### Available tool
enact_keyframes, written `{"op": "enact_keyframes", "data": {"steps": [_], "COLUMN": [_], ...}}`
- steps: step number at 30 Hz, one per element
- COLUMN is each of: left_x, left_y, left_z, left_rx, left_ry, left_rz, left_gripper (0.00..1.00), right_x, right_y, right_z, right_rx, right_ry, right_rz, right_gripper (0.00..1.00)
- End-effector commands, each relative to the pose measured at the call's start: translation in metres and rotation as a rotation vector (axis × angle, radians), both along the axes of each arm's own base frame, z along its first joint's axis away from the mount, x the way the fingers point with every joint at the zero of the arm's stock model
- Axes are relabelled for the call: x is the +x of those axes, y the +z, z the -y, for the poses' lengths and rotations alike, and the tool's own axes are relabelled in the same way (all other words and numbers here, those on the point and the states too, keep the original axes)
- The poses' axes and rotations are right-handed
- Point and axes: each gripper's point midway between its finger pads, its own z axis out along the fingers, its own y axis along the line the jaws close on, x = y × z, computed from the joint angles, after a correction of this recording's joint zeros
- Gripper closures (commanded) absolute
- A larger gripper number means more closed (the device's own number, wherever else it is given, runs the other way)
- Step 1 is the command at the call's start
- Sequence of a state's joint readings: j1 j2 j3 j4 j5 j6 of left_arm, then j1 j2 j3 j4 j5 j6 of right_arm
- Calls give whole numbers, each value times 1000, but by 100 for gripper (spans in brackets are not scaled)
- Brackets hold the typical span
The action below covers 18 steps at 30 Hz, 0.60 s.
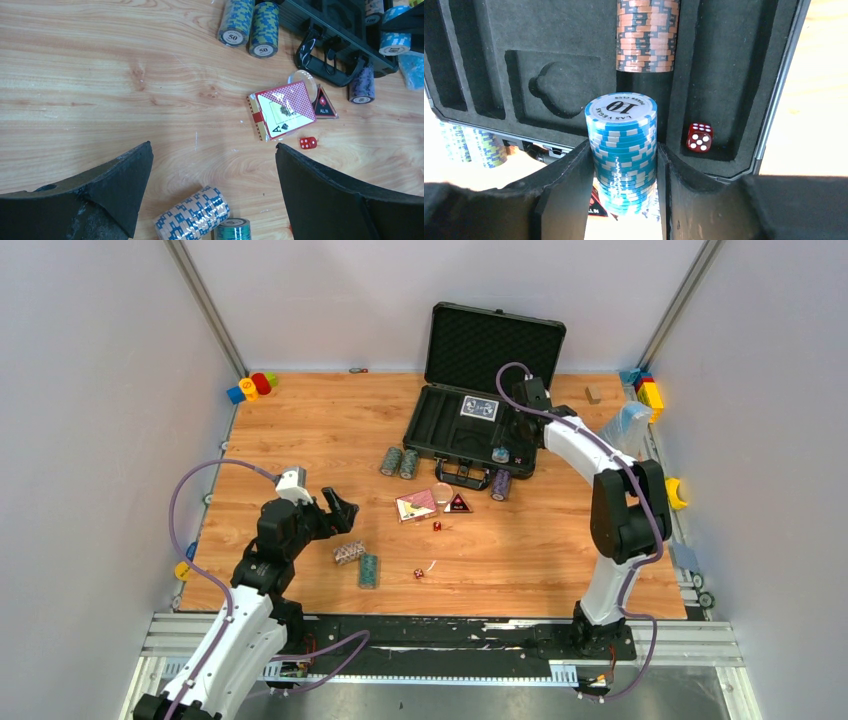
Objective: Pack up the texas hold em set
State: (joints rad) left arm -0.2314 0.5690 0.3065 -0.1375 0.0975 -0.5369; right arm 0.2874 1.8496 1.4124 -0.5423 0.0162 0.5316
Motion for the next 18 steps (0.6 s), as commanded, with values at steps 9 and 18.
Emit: {"op": "enact_keyframes", "data": {"steps": [9,18], "left_x": [3,4], "left_y": [7,6], "left_z": [-1,-2], "left_rx": [-8,-5], "left_ry": [11,18], "left_rz": [23,22], "left_gripper": [0,0], "right_x": [25,69], "right_y": [14,19], "right_z": [-2,14], "right_rx": [170,140], "right_ry": [-80,-126], "right_rz": [-36,22], "right_gripper": [72,71]}}
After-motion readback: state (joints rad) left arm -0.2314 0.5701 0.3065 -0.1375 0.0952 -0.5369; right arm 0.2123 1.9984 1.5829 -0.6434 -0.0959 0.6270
